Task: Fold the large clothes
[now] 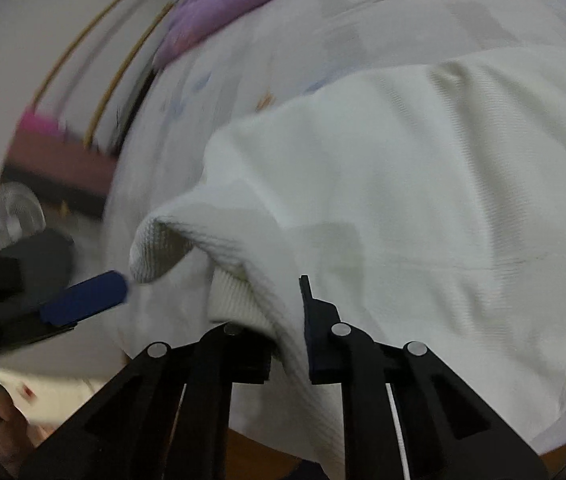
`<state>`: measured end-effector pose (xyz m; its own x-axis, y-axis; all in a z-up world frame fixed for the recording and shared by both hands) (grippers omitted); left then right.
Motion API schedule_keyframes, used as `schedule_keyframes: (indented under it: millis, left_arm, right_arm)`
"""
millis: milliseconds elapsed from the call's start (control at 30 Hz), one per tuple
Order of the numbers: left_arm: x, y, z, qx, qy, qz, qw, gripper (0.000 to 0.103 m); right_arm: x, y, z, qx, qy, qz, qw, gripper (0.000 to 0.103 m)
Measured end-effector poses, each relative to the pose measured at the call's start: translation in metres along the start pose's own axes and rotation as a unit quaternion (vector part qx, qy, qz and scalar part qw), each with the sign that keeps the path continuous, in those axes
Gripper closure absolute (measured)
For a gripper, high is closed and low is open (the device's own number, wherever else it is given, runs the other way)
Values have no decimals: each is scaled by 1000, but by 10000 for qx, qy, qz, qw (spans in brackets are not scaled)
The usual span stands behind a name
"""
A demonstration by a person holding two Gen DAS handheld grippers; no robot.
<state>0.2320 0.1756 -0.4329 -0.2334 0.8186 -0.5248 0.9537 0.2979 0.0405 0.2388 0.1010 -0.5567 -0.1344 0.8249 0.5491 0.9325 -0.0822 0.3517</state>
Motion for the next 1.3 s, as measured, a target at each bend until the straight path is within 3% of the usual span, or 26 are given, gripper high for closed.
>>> schedule_keyframes:
  millis: [133, 200, 300, 400, 533, 633, 767, 833, 900, 967, 1100, 1167, 1300]
  left_arm:
    - [-20, 18, -6, -697, 245, 74, 9972, 34]
    - [-31, 19, -7, -971, 255, 59, 9949, 34]
    - [-45, 15, 2, -1055, 211, -8, 9942, 34]
    - [-59, 2, 31, -770, 279, -73, 9966, 33]
    - [-72, -21, 85, -297, 284, -115, 9991, 30]
    - [-71, -38, 127, 62, 367, -225, 9991, 29]
    - [-54, -63, 179, 640, 625, -598, 9942, 28]
    - [-45, -72, 194, 764, 935, -624, 9907, 28]
    - [-45, -75, 201, 816, 950, -579, 9904, 28]
    - [-46, -74, 204, 804, 931, -549, 9909, 22]
    - [-42, -81, 210, 901, 828, -645, 9904, 21]
    - [-39, -89, 213, 946, 828, -698, 9896, 21]
    - [-30, -98, 220, 1007, 859, -904, 9871, 19]
  right_arm:
    - [-40, 7, -42, -442, 305, 886, 9946, 93]
    - [-65, 6, -69, -688, 544, 1415, 9860, 94]
    - [-100, 8, -111, -1106, 669, 1946, 9723, 94]
    - [-142, 5, -153, -1502, 584, 2394, 9575, 94]
    - [-198, -18, -187, -1702, 239, 2873, 9423, 94]
    - [-241, -54, -179, -1549, -11, 3534, 9226, 94]
    - [-280, -93, -160, -1059, -243, 3875, 9155, 94]
    - [-287, -97, -155, -921, -202, 3907, 9157, 92]
    - [-289, -98, -151, -725, -285, 3921, 9166, 81]
    - [-296, -99, -157, -538, -398, 3913, 9178, 76]
    - [-307, -111, -178, -241, -750, 3707, 9254, 74]
    - [-308, -108, -190, -78, -1012, 3381, 9356, 74]
    - [-286, -50, -207, -379, -1128, 2218, 9678, 74]
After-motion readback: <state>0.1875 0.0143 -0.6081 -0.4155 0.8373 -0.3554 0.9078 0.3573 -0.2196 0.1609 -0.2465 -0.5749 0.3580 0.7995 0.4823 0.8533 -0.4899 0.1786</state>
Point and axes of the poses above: each gripper's, at about its wrist camera, not at the fingertips, and z roughly the way its jaws point, x to its left, y to its top, the point moved 9 cm from there along z, roughly the way its jaws point, and after that the axes turned 14 degrees about -z, right-handed, at the moved point
